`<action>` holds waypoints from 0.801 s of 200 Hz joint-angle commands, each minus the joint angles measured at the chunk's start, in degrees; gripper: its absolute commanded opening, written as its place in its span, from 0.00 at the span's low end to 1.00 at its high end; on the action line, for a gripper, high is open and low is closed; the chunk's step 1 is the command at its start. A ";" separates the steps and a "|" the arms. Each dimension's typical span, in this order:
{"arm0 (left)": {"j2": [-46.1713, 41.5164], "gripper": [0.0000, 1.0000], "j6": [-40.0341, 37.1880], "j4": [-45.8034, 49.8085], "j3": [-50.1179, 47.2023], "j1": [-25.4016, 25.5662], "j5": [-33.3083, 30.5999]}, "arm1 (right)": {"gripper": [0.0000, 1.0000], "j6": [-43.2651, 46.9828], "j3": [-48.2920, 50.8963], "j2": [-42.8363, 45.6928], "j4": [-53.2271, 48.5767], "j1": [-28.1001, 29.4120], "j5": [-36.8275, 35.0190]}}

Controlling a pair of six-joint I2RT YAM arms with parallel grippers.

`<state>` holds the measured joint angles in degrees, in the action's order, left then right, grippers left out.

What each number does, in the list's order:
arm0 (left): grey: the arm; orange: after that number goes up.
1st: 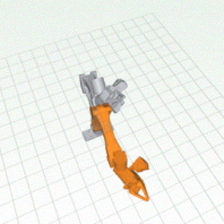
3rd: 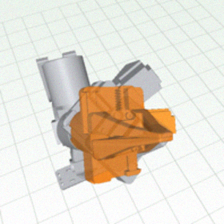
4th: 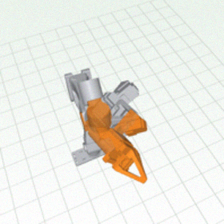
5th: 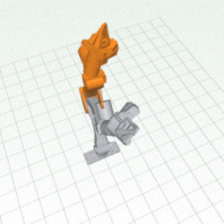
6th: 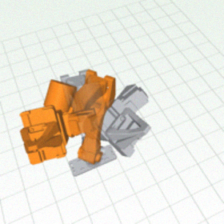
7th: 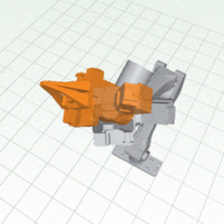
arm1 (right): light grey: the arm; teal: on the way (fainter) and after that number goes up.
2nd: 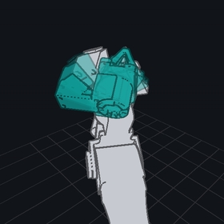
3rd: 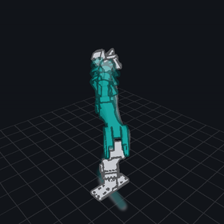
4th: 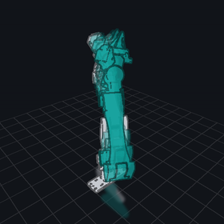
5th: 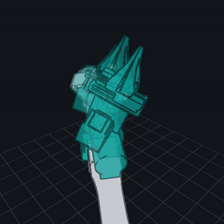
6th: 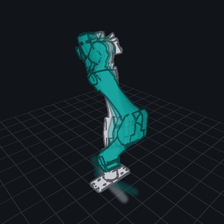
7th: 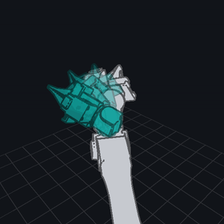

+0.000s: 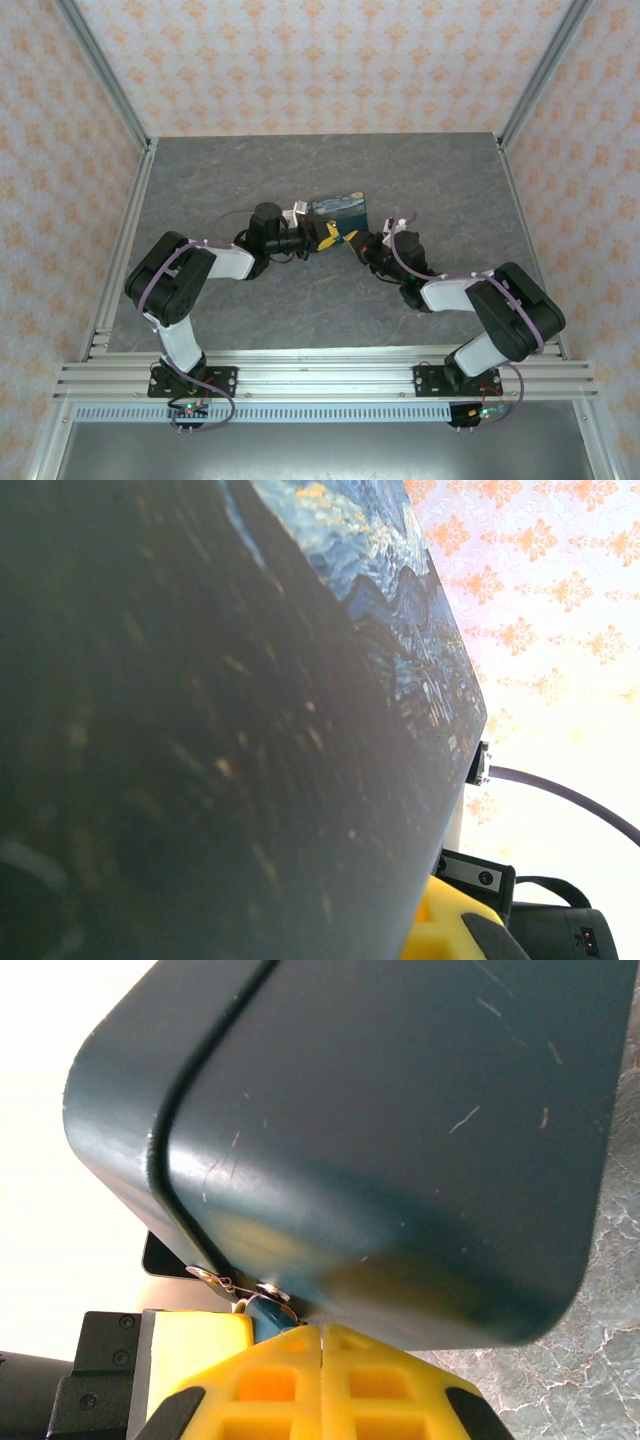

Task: Unlock a padlock with a key

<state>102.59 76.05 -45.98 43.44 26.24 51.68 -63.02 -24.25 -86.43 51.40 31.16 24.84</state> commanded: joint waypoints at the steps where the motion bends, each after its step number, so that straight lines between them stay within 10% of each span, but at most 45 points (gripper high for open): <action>1: -1.34 0.00 -0.62 -1.85 -0.30 0.43 1.45 | 0.00 -0.16 -1.50 0.87 2.37 0.33 -0.29; 160: -0.98 0.00 -1.26 -0.44 -0.64 0.40 -0.11 | 0.00 4.84 -0.69 6.63 -8.57 0.36 -0.56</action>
<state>102.59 75.40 -45.87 43.44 26.26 51.66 -59.44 -24.23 -80.88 43.42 31.16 24.80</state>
